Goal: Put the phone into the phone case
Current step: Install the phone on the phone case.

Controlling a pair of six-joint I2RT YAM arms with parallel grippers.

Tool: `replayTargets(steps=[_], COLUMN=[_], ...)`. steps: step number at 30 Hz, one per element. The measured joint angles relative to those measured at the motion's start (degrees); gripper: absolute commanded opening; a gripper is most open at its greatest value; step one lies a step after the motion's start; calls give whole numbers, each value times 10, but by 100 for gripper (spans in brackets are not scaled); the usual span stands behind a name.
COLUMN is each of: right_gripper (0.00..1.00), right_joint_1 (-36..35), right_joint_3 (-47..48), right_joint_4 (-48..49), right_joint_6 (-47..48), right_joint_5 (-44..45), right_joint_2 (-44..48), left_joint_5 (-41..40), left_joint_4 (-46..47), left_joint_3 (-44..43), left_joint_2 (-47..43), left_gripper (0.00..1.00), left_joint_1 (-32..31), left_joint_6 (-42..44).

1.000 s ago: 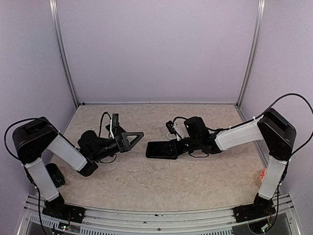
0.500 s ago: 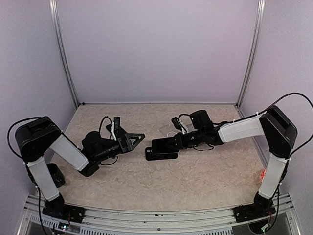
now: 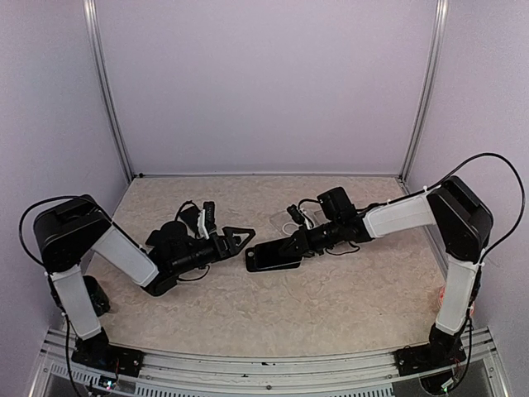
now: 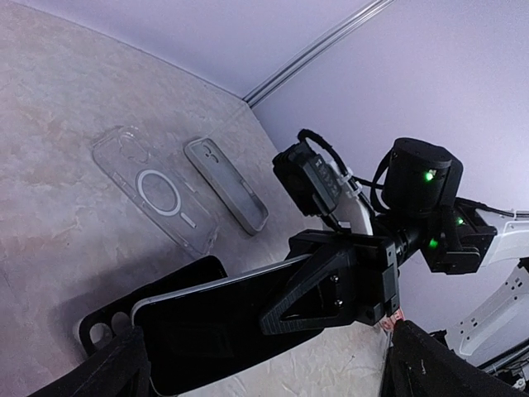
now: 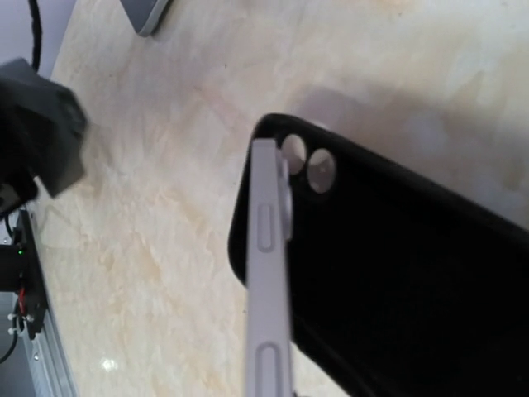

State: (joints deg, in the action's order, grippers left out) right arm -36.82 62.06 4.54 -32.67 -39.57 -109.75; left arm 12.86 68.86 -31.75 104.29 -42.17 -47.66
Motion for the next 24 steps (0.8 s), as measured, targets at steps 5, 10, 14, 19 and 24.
replayTargets(steps=[5, 10, 14, 19, 24], right_gripper=[0, 0, 0, 0, 0], right_joint_1=[6, 10, 14, 21, 31], right_joint_3=[9, 19, 24, 28, 31], right_joint_4=[-4, -5, -1, 6, 18], right_joint_6=[-5, -13, -20, -36, -55], right_joint_5=[-10, -23, -43, -68, -95], right_joint_2=[-9, -22, -36, -49, -65], left_joint_5=[-18, -29, -31, -43, -66], left_joint_4=[-24, -49, -60, -90, -115], left_joint_3=[-6, -28, -49, -59, -59], left_joint_2=[20, 41, 58, 70, 71], left_gripper=[99, 99, 99, 99, 99], left_joint_1=[-3, -4, -7, -16, -24], left_joint_6=[-1, -1, -3, -11, -22])
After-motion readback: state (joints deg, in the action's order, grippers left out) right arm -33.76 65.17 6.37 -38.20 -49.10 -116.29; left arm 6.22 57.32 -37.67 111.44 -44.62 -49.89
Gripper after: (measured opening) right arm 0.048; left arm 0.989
